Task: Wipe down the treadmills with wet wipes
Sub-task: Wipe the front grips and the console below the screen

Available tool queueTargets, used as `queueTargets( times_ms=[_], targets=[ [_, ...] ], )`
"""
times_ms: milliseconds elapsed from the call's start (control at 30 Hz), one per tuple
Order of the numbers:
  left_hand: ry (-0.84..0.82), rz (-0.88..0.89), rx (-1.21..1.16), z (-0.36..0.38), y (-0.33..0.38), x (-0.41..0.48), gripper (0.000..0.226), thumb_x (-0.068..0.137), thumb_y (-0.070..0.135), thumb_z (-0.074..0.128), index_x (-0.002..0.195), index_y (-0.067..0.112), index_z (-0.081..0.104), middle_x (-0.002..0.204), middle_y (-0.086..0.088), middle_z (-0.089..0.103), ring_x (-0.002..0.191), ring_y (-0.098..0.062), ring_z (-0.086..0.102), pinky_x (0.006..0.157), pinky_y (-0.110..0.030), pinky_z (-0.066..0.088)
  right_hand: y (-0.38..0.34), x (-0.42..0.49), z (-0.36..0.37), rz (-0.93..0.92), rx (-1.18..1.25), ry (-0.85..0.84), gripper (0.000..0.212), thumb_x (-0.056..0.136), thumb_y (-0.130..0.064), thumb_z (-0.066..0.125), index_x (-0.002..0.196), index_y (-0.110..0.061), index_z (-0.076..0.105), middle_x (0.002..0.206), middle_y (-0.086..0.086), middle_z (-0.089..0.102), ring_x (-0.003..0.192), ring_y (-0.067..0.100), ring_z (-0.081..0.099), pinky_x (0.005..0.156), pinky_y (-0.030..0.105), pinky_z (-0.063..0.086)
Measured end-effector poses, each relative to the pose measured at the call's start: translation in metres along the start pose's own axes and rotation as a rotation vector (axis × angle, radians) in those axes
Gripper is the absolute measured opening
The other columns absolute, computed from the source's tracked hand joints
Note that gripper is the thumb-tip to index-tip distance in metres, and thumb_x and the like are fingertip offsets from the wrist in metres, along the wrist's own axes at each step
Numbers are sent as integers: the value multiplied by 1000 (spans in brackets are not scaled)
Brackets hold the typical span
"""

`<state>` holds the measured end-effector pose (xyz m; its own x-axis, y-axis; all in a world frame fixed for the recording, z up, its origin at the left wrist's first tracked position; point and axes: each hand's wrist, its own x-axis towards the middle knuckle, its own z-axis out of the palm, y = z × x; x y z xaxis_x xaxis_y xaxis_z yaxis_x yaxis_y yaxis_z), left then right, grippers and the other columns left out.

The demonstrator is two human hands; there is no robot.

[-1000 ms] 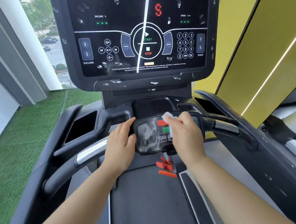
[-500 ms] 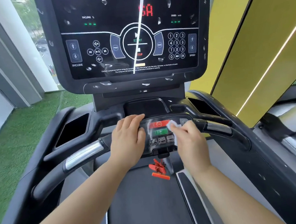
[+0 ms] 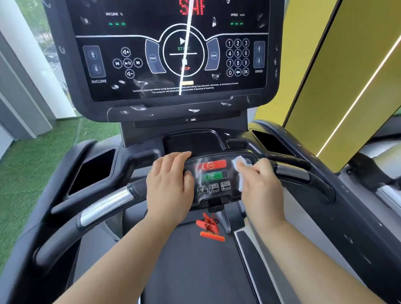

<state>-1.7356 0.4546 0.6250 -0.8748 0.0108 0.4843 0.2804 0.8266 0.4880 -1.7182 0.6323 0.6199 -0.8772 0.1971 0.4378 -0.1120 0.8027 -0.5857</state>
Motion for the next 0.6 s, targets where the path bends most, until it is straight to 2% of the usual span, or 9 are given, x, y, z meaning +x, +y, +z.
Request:
queueTargets(
  times_ms=[67,167,233,300,400,467,500,533,600],
  targets=[
    [17,0,5,2,0,0,50,84,27,29,119,10,61,116,-7,62,108,-23,43,94,-26,26,-17,-12,10,-146,-72,-47,24,78,5,65,100,-6,69,80,5,51,69,12,40,59,25,34],
    [19,-1,-16,1,-1,0,52,84,27,28,120,11,61,118,-6,61,108,-18,38,93,-28,27,-34,-16,15,-188,90,-163,16,91,-17,55,101,-13,66,79,-7,52,66,4,43,58,20,37],
    [10,18,-23,0,-3,-1,53,84,28,27,121,11,60,119,-5,61,109,-17,38,94,-27,27,-27,-7,9,-198,87,-89,23,94,-30,51,96,-14,67,76,-16,43,65,1,38,60,15,32],
    [8,34,-36,-1,-5,0,53,85,27,27,122,11,60,120,-4,60,110,-18,39,96,-26,26,-6,4,1,-81,94,-3,25,94,-32,55,88,-11,65,71,-14,37,66,5,35,61,13,27],
    [20,28,-41,1,-5,0,51,84,27,28,121,11,61,119,-5,61,110,-19,40,97,-25,25,-2,10,-4,10,14,-43,15,94,-14,56,102,-7,67,78,-12,39,69,7,39,61,10,29],
    [36,22,-39,2,-4,-1,50,84,25,30,119,11,62,117,-5,62,109,-19,41,95,-26,26,-17,6,5,-36,3,-8,15,89,-5,60,102,-7,68,81,0,46,71,17,47,64,25,38],
    [44,20,-38,3,-4,-1,50,83,25,30,119,11,62,116,-5,62,109,-20,42,94,-26,26,-31,5,8,-47,51,-47,7,91,-12,61,94,-8,65,78,4,48,72,20,49,63,31,41],
    [47,17,-41,3,-3,-1,51,83,25,29,118,11,62,116,-5,62,108,-21,43,94,-26,27,-43,2,14,-63,107,-105,17,94,-24,58,86,-9,58,75,3,49,71,17,49,63,32,41],
    [39,2,-68,2,-2,0,53,82,27,27,118,12,63,117,-4,62,109,-21,45,94,-26,27,-65,1,24,-176,91,-220,35,96,-41,49,77,-12,45,69,-3,45,69,8,45,58,20,32]
  ],
)
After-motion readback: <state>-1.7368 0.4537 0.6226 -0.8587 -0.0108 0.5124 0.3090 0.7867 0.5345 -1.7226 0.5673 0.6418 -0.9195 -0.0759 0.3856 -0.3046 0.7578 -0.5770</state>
